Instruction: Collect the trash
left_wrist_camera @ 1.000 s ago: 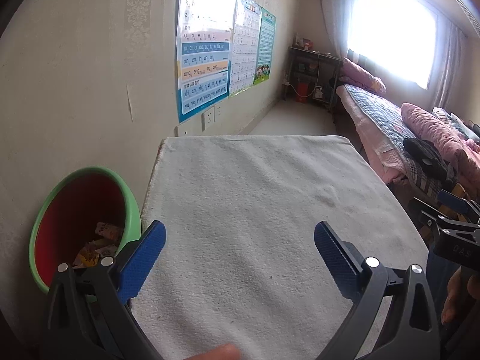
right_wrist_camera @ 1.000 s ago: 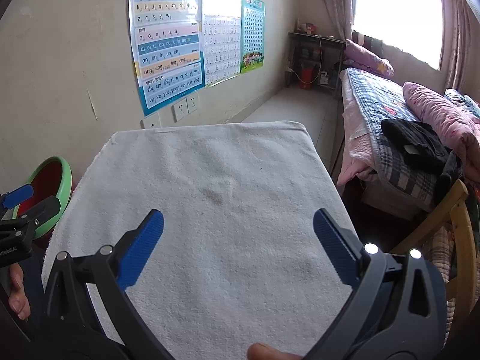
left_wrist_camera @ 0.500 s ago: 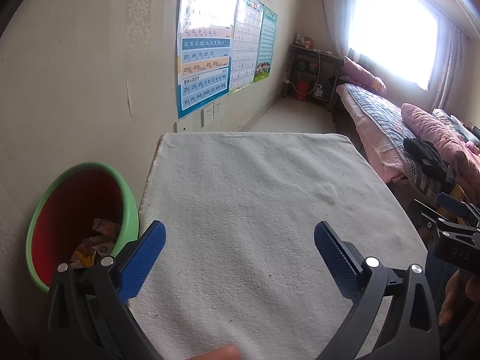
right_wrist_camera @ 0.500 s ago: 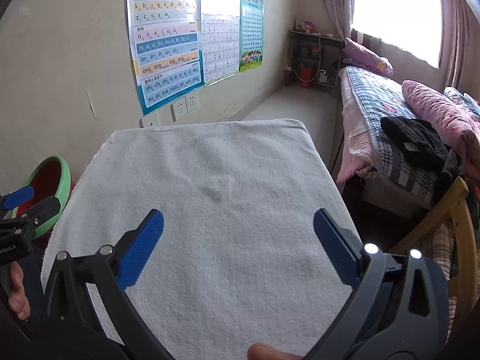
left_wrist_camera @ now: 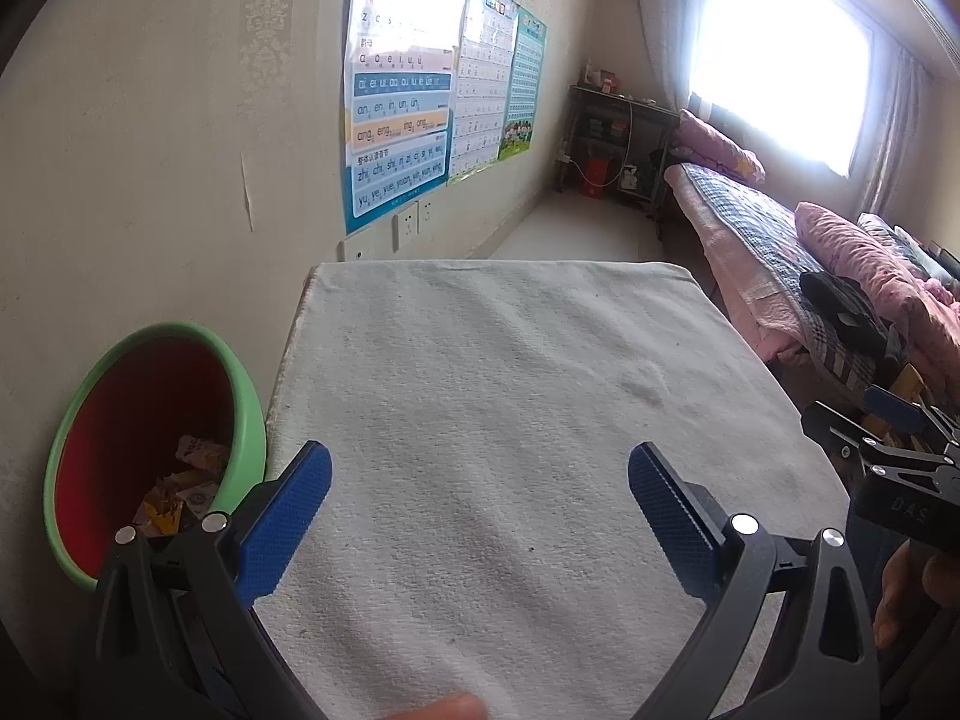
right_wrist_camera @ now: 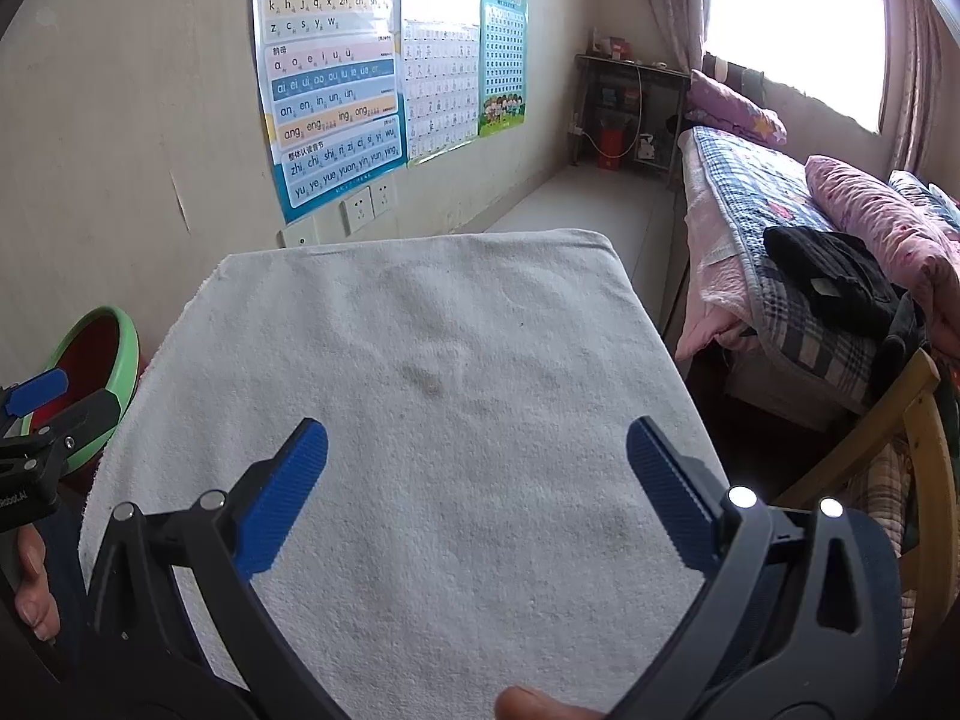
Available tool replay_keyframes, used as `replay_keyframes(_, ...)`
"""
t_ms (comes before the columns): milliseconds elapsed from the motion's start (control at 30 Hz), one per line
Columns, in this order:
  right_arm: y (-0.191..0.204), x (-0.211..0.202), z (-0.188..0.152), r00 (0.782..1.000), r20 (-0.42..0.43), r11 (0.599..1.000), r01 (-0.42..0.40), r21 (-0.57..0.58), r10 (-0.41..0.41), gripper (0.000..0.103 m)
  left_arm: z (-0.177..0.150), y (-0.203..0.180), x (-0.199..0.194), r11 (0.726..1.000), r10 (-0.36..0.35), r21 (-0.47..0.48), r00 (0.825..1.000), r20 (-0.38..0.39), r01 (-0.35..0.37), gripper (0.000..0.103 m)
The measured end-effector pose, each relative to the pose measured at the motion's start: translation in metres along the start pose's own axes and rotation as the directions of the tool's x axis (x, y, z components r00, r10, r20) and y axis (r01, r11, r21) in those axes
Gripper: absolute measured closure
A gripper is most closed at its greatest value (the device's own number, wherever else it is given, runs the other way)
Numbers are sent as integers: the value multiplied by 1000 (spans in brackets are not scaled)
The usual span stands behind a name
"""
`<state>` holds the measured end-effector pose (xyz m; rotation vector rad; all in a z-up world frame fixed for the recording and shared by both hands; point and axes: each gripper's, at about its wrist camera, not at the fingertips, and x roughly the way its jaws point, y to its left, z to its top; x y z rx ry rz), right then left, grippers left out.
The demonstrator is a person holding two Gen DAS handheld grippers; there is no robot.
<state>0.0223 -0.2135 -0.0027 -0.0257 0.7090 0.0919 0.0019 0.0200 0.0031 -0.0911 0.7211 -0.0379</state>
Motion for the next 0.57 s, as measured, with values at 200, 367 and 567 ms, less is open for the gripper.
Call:
replay_keyframes(200,1,0,0,1000,-2,1000,1,-2,-1,5,-1,0,-2,1000,-1,-2,1000,18,1,8)
replay_keyframes(367,2,1,-2,1000,-8,1000,3,-4,-3,5,-1,-1,-3,1000,-6,-1,1000,28,6,8)
replay_keyframes(567,1,5,-4,1000,-22,1000,5,-5,-5,5,0,-2,-1,1000,-13,8,1000,19,13,8)
